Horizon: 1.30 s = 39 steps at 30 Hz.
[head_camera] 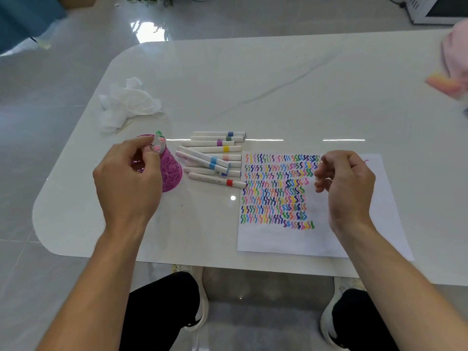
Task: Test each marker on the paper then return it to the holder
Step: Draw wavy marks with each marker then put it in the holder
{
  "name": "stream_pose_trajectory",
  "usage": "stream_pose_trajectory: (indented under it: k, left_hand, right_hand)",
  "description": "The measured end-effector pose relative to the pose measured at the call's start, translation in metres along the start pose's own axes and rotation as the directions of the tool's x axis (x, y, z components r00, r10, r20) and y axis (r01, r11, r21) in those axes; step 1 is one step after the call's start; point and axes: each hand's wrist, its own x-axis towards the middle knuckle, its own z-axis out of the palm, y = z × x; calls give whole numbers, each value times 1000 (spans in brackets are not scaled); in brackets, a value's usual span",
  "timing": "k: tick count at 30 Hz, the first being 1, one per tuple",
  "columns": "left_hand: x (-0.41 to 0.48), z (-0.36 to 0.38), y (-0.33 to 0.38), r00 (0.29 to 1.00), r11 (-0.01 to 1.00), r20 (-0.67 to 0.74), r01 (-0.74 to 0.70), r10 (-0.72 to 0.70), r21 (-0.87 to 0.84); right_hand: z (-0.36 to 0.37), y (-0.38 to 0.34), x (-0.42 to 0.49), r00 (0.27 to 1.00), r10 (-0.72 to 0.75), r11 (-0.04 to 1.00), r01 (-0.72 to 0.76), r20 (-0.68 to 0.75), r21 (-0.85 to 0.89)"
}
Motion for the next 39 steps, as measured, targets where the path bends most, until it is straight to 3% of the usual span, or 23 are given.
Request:
stream_pose_trajectory:
  k: [15, 24, 27, 34, 39]
  left_hand:
    - [-3, 4, -1, 996, 994, -1, -86, 86, 70]
    - [-10, 8, 15, 959, 961, -80, -269, 273, 65]
    - [-17, 15, 20, 943, 942, 3, -332, 332, 48]
    - [-34, 42, 25, 864, 936, 382, -352, 330, -12]
    - [-41, 63, 23, 811, 927, 497, -373, 308, 33]
  right_hand:
    - [-2, 2, 2, 1000, 8, 1000, -8, 11, -23]
    - [-1, 4, 3, 999, 35, 999, -34, 30, -15]
    - [-2, 5, 3, 999, 38, 999, -37, 36, -29]
    - [-6, 5, 5, 999, 47, 997, -45, 26, -60]
    - [-10, 6, 8, 998, 58, 996, -56, 27, -72]
